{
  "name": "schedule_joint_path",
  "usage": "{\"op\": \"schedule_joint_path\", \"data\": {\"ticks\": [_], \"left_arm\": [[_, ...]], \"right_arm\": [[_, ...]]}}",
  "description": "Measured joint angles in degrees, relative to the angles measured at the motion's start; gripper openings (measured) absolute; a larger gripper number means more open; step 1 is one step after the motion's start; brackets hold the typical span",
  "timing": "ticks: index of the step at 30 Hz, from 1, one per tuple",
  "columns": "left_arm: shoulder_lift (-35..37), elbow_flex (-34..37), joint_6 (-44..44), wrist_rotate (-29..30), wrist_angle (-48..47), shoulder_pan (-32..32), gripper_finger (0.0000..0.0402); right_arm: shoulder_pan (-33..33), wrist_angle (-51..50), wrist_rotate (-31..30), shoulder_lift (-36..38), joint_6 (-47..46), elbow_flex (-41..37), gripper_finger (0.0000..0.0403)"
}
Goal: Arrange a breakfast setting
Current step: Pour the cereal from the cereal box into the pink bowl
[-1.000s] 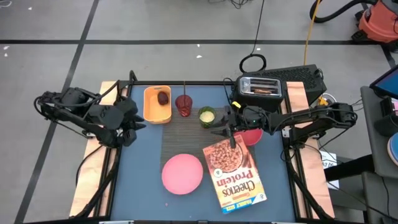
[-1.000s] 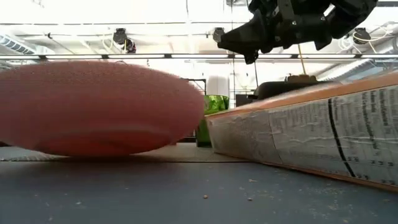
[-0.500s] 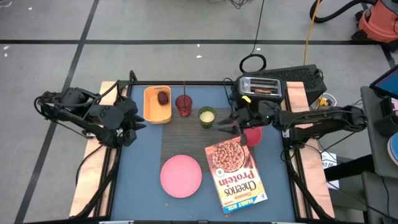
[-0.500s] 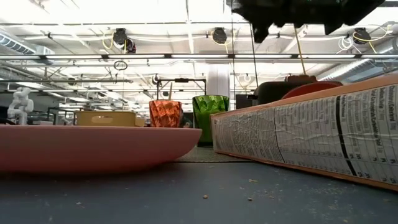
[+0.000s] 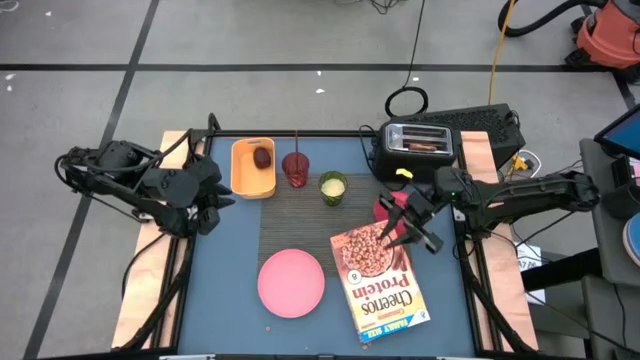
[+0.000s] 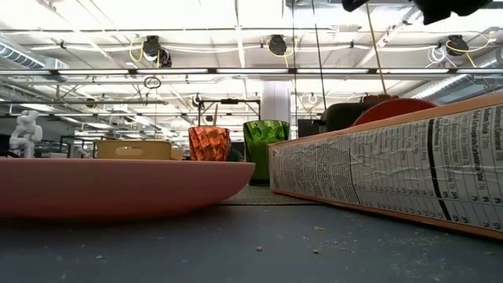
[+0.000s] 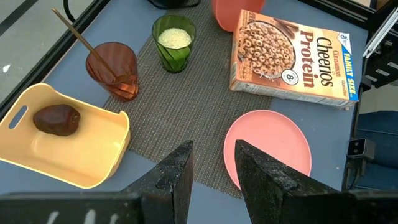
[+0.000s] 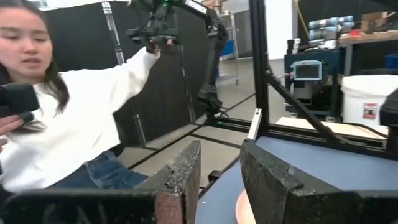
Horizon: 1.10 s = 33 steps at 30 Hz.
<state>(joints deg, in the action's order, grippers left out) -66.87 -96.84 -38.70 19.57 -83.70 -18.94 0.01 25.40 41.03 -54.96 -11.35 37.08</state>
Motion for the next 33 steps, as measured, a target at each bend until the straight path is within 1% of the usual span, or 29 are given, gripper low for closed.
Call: {"op": "schedule_joint_path", "data": {"ticks": [5, 7, 9, 11, 15, 18, 20, 22, 24, 26, 30, 33], "left_arm": [[0.0, 0.0, 0.0, 0.0, 0.0, 0.0, 0.0124], [0.0, 0.0, 0.0, 0.0, 0.0, 0.0, 0.0124], [0.0, 0.0, 0.0, 0.0, 0.0, 0.0, 0.0124], [-0.2, 0.0, 0.0, 0.1, 0.1, 0.0, 0.0124], [-1.2, 0.0, 1.3, 0.6, 1.8, 0.0, 0.0124], [-2.7, 0.0, 4.0, 1.1, 4.1, 0.0, 0.0124], [-4.1, 0.0, 6.0, 1.5, 5.8, -0.1, 0.0124], [-5.6, 0.0, 7.8, 1.5, 6.8, 0.0, 0.0124], [-7.1, 0.0, 9.7, 1.5, 7.8, 0.0, 0.0124], [-8.8, 0.0, 10.6, 1.5, 7.8, 0.0, 0.0124], [-12.2, 0.0, 10.3, 1.5, 7.8, -0.2, 0.0124], [-14.5, 0.0, 10.2, 1.5, 8.0, -0.8, 0.0124]], "right_arm": [[2.2, 0.0, -0.5, -0.3, 0.0, 0.0, 0.0107], [3.1, 0.0, -0.7, -0.3, -0.5, 0.0, 0.0118], [4.1, 0.1, -2.2, -0.3, -1.5, 0.0, 0.0138], [5.3, 0.3, -5.6, -0.3, -2.4, 0.0, 0.0166], [8.0, 4.3, -12.4, -0.3, -5.5, 0.0, 0.023], [10.8, 6.5, -12.5, -0.3, -6.0, 0.0, 0.0266], [13.4, 7.1, -12.5, -0.3, -5.2, 0.0, 0.028], [16.2, 7.1, -13.0, -0.3, -3.9, 0.0, 0.0285], [19.5, 7.1, -16.0, -0.3, -2.4, 0.0, 0.0284], [22.9, 7.1, -20.1, -0.3, -1.0, 0.0, 0.028], [29.8, 5.0, -27.8, -0.4, -1.5, 0.0, 0.0272], [35.6, 4.1, -35.7, -1.3, -3.5, 0.0, 0.0266]]}}
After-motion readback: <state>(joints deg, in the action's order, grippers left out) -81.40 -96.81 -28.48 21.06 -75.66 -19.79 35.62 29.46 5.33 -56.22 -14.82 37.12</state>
